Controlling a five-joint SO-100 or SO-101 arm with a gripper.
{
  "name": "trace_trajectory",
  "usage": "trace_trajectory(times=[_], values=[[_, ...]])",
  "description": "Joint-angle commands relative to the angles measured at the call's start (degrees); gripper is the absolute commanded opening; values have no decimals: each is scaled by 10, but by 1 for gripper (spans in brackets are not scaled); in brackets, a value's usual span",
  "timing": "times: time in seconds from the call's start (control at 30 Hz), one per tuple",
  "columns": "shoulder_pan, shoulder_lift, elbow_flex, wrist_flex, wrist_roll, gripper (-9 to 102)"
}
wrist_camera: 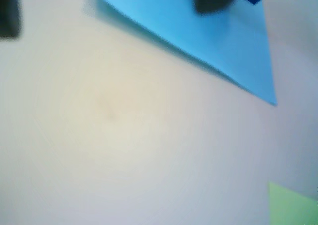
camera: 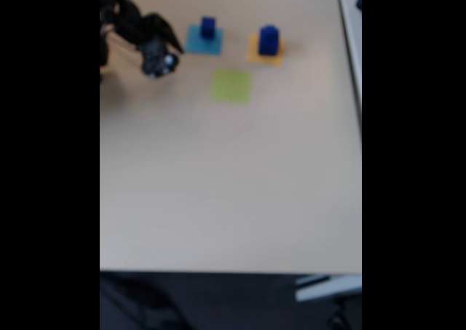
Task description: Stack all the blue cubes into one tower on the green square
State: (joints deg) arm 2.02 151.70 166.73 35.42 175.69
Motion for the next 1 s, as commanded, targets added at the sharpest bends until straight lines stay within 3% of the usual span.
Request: trace_trajectory(times=[0.0, 0.97], values=[[-4, -2, -36, 3, 86, 17], [-62, -29, -120, 47, 221, 20]])
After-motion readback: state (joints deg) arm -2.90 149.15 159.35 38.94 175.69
